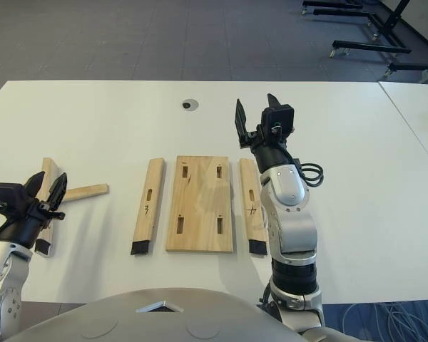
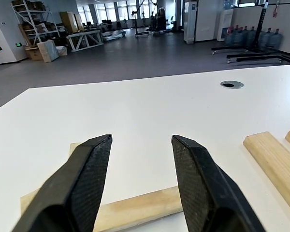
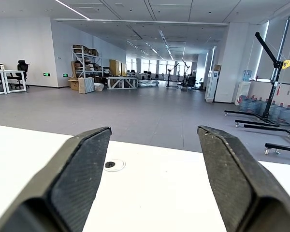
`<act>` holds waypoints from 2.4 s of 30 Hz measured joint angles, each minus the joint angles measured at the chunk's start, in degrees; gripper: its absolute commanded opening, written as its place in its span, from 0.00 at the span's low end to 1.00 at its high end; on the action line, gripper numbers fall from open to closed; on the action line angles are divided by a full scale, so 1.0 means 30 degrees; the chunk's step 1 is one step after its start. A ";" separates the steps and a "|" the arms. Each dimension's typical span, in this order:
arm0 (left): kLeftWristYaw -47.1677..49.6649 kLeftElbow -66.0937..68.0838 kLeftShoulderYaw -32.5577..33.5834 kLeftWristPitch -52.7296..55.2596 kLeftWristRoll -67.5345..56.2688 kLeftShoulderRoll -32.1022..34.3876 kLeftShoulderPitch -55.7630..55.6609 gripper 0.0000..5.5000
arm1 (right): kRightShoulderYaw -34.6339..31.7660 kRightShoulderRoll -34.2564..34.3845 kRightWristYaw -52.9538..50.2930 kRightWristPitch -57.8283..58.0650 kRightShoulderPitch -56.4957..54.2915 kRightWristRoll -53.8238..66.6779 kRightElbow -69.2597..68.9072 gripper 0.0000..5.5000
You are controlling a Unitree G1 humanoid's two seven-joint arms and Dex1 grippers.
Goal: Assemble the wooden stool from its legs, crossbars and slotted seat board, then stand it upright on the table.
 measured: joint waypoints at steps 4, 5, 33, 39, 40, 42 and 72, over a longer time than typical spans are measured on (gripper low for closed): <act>0.0604 -0.0522 0.0202 0.0142 0.0225 -0.0830 0.1390 0.41 | -0.0133 -0.0367 0.0193 0.0654 0.0201 0.0011 -0.0689 0.60; 0.0734 -0.0556 0.0258 0.0351 0.0267 -0.0986 0.1686 0.41 | -0.0155 -0.0413 0.0238 0.0697 0.0310 0.0017 -0.0805 0.60; 0.0560 -0.0333 0.0805 0.4137 0.0104 -0.2043 0.5513 0.34 | -0.0172 -0.0548 0.0628 0.2184 0.0526 0.0051 -0.1592 0.60; 0.0116 0.0274 0.1115 0.3479 -0.0111 -0.2043 0.5361 0.18 | -0.0160 -0.0557 0.0651 0.2195 0.0099 0.0280 -0.1564 0.60; 0.0049 0.0414 0.1124 0.3302 -0.0130 -0.2044 0.5303 0.18 | -0.0162 -0.0558 0.0653 0.2184 0.0040 0.0338 -0.1536 0.60; -0.0048 0.0709 0.1124 0.2895 -0.0178 -0.2090 0.5097 0.18 | -0.0166 -0.0612 0.0654 0.2127 -0.0140 0.0347 -0.1331 0.60; 0.0711 0.3915 -0.1856 0.2262 0.0546 -0.1154 -0.0860 0.36 | -0.0428 -0.1231 0.1276 0.1351 -0.1297 0.0612 -0.0207 0.60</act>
